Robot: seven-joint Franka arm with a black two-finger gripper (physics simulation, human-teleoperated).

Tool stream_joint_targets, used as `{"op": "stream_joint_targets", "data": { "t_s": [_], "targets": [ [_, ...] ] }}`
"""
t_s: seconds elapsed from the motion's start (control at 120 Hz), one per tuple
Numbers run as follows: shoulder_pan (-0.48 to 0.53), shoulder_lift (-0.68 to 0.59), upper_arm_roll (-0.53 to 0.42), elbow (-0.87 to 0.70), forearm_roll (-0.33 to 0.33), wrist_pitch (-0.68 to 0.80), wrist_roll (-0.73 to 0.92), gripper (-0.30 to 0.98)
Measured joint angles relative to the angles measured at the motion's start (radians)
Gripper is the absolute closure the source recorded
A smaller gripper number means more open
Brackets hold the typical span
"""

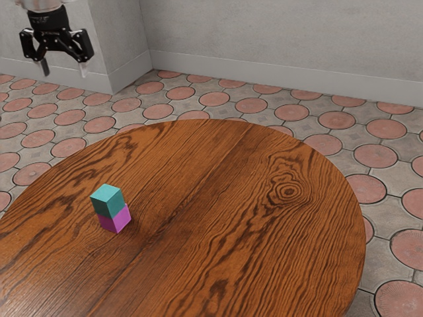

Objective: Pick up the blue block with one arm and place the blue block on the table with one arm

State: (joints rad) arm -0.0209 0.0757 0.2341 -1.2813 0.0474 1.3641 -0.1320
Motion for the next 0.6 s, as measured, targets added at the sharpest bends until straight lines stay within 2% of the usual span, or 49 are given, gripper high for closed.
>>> {"op": "stream_joint_targets", "data": {
  "t_s": [0.117, 0.15, 0.217, 0.317, 0.517, 0.6],
  "targets": [
    [-0.001, -0.002, 0.001, 0.005, -0.002, -0.004, -0.010, 0.00],
    [-0.003, -0.020, -0.001, 0.051, -0.003, -0.009, -0.013, 0.00],
    [0.020, -0.067, -0.042, 0.176, 0.008, -0.019, -0.020, 0.00],
    [0.067, -0.086, -0.108, 0.220, 0.013, -0.027, -0.027, 0.00],
    [0.046, -0.063, -0.117, 0.216, -0.016, -0.007, -0.040, 0.00],
    [0.021, -0.025, -0.102, 0.101, -0.032, 0.044, -0.045, 0.00]
  ]
}}
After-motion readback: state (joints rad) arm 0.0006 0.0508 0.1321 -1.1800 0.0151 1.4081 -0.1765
